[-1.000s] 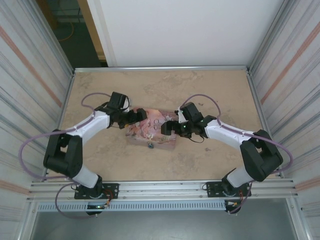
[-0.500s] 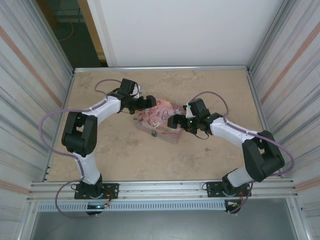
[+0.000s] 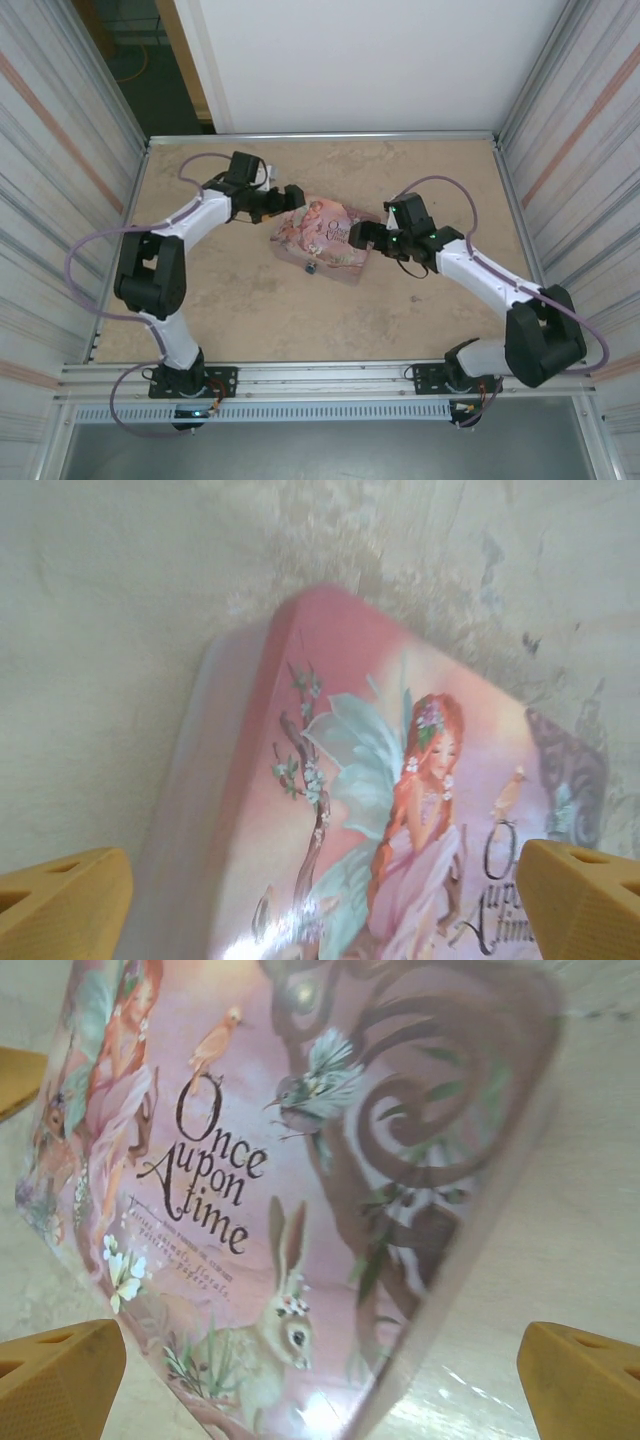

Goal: Unlock the padlock with the key

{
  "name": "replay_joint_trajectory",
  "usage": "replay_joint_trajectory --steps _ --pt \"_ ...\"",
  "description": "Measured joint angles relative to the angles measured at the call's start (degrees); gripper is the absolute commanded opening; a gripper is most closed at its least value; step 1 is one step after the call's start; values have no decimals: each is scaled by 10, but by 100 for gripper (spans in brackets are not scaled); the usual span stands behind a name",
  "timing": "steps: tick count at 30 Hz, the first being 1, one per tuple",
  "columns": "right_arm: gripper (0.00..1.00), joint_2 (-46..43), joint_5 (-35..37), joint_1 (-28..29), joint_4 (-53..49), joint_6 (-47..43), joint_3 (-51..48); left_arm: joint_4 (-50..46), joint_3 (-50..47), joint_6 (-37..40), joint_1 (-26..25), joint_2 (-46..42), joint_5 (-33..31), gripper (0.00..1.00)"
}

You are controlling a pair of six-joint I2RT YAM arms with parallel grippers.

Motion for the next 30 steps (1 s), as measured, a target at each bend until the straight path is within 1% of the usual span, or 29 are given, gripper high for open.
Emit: replay_joint_trajectory --steps 2,6,7,8,12,13,16,23,30 --pt "98 -31 19 -7 -30 -9 0 -3 -4 5 9 -32 -2 99" --pt "85 -81 47 -14 -106 -32 3 -3 -39 15 10 -115 -4 99" --pt "84 -90 55 -14 -132 -40 7 -1 -53 15 9 -137 -3 99" --pt "82 -94 60 -14 -153 -43 12 0 -68 15 9 -158 -3 99" --pt "67 -95 86 -14 -255 -56 34 -1 -141 13 9 -238 -5 99" --pt "65 -93 90 -14 -275 -56 35 -2 -158 12 9 -256 -6 99" --pt "62 -89 103 -15 -324 -56 31 -4 -206 4 8 -305 -13 99" --pt "49 -78 132 -18 -372 -53 -2 -5 -277 -22 8 -401 -43 99" --pt "40 -22 132 -21 -351 -51 -23 -7 -288 -31 8 -429 -64 99"
